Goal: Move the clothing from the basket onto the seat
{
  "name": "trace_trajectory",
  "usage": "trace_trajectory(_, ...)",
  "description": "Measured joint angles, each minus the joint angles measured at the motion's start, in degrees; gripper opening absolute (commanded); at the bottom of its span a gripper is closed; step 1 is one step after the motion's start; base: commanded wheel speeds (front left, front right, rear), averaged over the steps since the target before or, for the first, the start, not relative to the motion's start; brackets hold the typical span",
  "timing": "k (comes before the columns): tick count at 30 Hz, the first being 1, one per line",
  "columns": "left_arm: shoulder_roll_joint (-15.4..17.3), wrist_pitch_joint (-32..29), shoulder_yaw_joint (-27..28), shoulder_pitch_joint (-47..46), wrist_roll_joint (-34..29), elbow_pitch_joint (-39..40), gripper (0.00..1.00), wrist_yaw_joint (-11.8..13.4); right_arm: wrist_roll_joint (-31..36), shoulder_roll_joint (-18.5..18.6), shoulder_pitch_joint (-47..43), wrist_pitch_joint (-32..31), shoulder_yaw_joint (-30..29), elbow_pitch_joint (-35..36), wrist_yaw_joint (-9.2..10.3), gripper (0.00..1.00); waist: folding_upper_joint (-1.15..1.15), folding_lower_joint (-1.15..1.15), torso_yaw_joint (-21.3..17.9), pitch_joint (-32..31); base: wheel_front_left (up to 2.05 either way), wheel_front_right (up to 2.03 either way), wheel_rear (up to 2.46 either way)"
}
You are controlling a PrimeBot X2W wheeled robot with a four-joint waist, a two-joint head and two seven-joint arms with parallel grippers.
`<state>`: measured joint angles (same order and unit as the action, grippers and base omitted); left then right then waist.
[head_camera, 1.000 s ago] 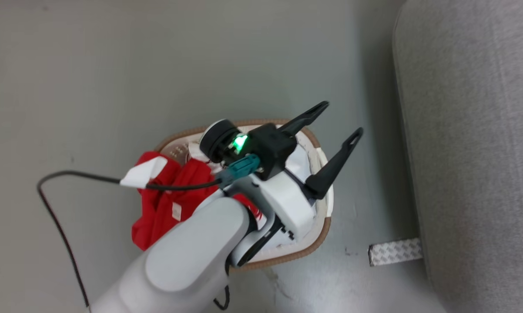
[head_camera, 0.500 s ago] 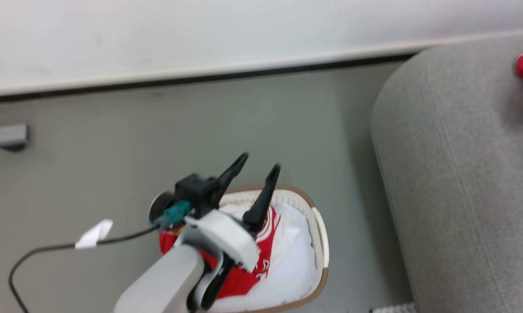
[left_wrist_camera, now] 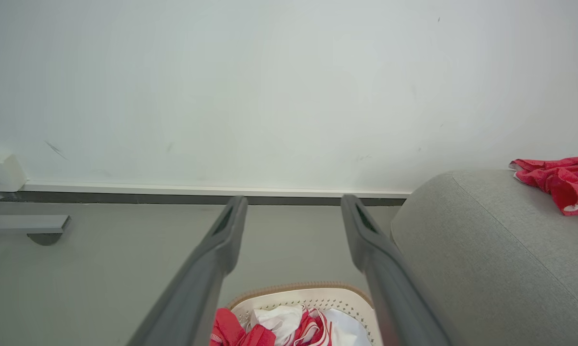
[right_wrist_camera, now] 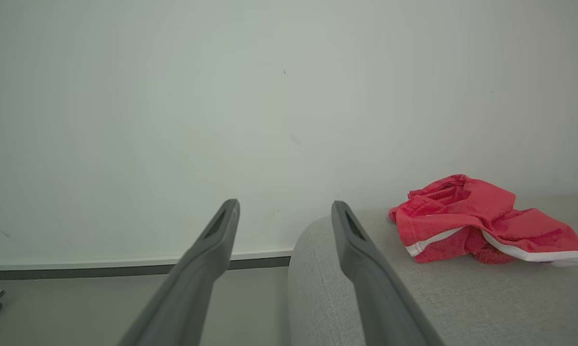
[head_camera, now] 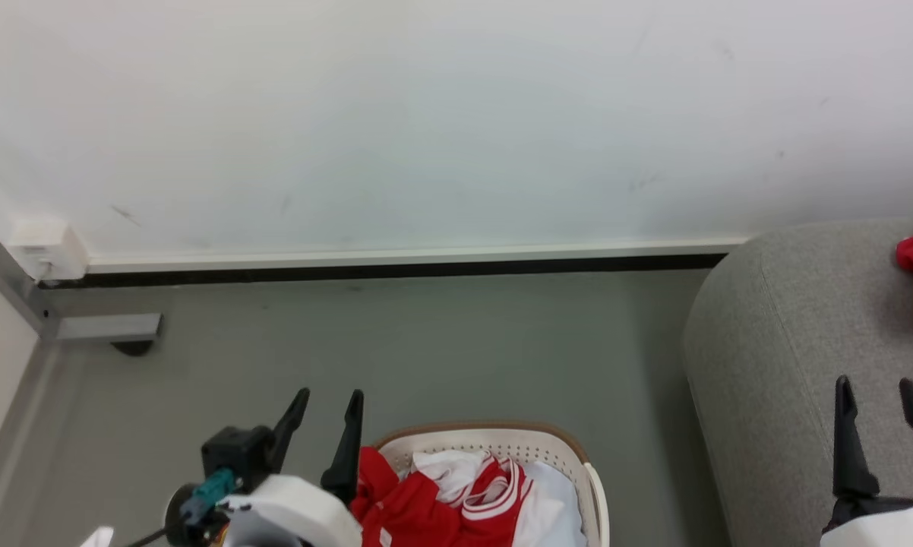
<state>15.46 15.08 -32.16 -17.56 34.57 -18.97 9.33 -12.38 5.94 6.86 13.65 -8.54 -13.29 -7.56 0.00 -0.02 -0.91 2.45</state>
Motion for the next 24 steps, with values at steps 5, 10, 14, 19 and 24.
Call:
trace_trajectory(5,-0.3,0.0,5.0,6.6,-3.4,1.8,1.0,0.0,0.3,-2.2,-5.5,0.0,2.5,0.7,0.0,1.0,0.0,0.0,1.8,-3.3,0.0,0.0,0.0)
trace_trajectory(10,-2.1,0.0,10.1,11.4,-7.1,3.3,1.0,-0.6,0.7,-2.8,-8.3,0.4,3.9,-0.3,0.0,1.0,0.0,0.01,2.6,-4.9,0.0,0.0,0.0)
trace_trajectory(14,-3.6,0.0,12.5,14.2,-9.8,3.7,1.0,-2.3,0.3,-2.9,-9.0,0.6,4.4,-2.0,0.0,1.0,0.0,0.01,2.7,-5.5,0.0,0.0,0.0)
trace_trajectory(19,-5.5,0.0,14.9,15.7,-12.6,4.1,1.0,-4.8,-1.0,-3.0,-9.3,1.0,4.4,-3.7,0.0,1.0,0.0,0.01,2.8,-5.8,0.0,0.0,0.0)
trace_trajectory(24,-6.8,0.0,17.0,15.8,-14.7,4.1,1.0,-6.5,-1.4,-3.0,-9.2,1.1,4.9,-4.9,0.0,1.0,0.0,0.02,2.9,-5.7,0.0,0.0,0.0)
